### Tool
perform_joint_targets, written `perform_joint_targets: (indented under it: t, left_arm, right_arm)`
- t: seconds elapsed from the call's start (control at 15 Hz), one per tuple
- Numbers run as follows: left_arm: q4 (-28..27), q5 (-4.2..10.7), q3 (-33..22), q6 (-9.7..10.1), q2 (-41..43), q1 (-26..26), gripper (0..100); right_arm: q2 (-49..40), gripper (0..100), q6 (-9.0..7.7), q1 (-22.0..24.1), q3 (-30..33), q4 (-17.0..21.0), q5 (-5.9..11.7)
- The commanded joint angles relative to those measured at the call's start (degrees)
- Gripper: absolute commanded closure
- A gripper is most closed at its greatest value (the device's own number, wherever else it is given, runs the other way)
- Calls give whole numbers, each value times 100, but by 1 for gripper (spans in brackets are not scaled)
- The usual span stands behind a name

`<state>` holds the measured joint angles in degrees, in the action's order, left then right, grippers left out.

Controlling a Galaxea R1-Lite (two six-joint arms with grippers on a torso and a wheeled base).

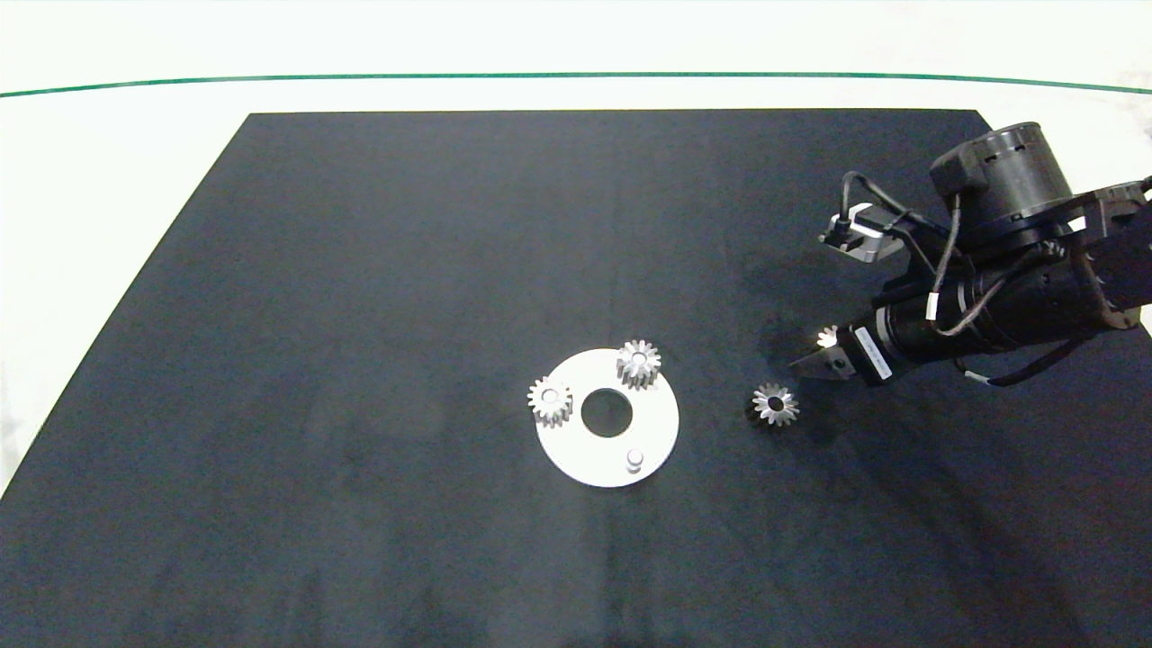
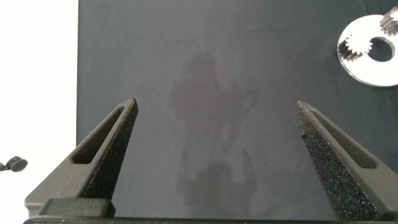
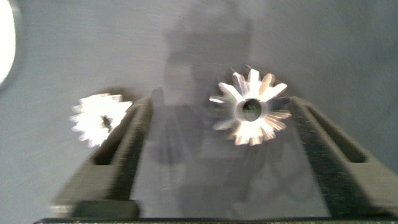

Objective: Remove an incorrectly installed larger gear and replace it with the correct smaller gear

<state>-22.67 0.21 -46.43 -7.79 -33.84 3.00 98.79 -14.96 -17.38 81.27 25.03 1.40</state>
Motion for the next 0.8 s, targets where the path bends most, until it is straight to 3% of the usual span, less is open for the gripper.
perform_joint_targets:
  t: [0.07, 0.4, 0.67, 0.8]
  left_arm:
    - [-9, 6, 82, -3, 9, -1, 0]
    - [-9, 6, 99, -3, 44, -10, 0]
    - [0, 6, 91, -3, 53, -19, 0]
    - [0, 6, 82, -3, 97, -19, 0]
  right_arm:
    - [-299, 0, -77, -248, -6, 11, -26]
    - [-457, 0, -86, -819, -15, 310, -158]
    - [-361, 0, -95, -1013, -138, 389, -114]
    - [-273, 0, -95, -1074, -428, 354, 9]
